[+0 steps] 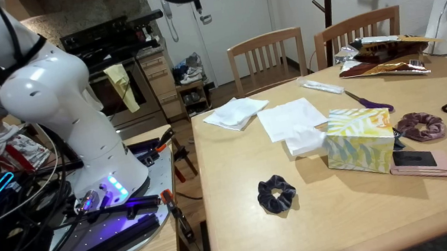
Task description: Use a paper towel to wipe the table
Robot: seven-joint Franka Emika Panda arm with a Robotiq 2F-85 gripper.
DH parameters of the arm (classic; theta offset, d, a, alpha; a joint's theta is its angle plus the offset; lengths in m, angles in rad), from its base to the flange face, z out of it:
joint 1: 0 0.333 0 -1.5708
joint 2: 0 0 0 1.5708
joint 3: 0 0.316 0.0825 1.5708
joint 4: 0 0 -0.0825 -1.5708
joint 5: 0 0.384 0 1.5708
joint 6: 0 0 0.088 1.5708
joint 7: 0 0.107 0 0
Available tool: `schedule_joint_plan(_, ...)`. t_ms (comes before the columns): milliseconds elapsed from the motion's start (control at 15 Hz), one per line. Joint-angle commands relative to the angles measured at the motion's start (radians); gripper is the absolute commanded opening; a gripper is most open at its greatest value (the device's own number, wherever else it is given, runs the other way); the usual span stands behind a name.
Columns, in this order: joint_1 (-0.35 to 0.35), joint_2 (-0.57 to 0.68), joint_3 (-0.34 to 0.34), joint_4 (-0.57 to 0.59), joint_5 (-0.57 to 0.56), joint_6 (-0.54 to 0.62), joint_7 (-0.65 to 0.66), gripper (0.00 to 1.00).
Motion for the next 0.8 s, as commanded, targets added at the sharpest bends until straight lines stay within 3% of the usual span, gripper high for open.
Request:
schedule_joint_plan(0,-0.04,0.057,-0.002,0.087,0.049,-0.062,-0.048,1.0)
schedule_joint_plan(333,-0.068,0.086,0.006,0.132,0.039,-0.109,-0.029,1.0)
schedule_joint_plan(400,-0.07,0.055,0.016,0.088,0.027,-0.069,-0.02,1.0)
schedule_joint_plan(733,-0.077,0.068,0.016,0.099,0.026,-0.075,-0.02,1.0)
